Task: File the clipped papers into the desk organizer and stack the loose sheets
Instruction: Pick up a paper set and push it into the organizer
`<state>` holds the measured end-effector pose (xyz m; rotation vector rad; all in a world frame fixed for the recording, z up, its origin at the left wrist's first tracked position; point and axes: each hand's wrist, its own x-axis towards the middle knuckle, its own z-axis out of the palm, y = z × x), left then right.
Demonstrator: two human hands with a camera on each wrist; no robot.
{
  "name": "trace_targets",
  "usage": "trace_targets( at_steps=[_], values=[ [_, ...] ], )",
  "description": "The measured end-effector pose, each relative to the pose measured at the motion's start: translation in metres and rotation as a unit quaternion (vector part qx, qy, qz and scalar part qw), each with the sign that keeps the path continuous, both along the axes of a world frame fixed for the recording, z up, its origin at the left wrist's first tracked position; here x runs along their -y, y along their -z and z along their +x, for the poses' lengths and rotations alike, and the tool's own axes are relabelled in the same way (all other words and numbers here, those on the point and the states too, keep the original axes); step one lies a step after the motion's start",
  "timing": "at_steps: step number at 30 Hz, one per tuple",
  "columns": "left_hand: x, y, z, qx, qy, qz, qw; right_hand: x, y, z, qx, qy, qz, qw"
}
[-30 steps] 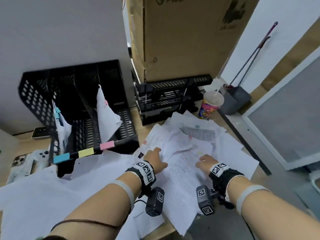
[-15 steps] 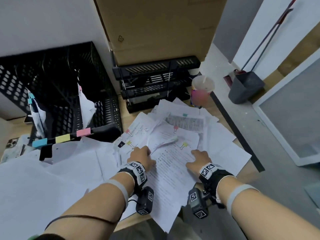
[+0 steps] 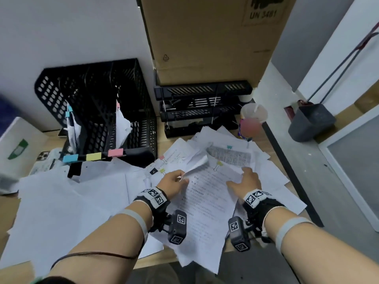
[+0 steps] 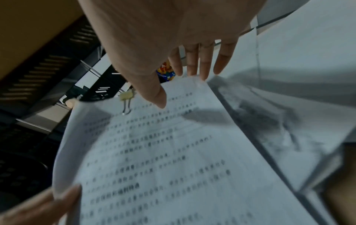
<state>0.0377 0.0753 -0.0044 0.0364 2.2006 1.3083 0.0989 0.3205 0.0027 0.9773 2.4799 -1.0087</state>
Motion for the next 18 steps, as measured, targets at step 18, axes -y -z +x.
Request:
trace_targets(
  at_steps=[18],
  values=[
    [0.179,-0.054,0.035,-0.043,-0.345,-0.025,0.937,0.170,-0.050,-0.070,-0.042,-0.274,-0.115,0.954]
  ],
)
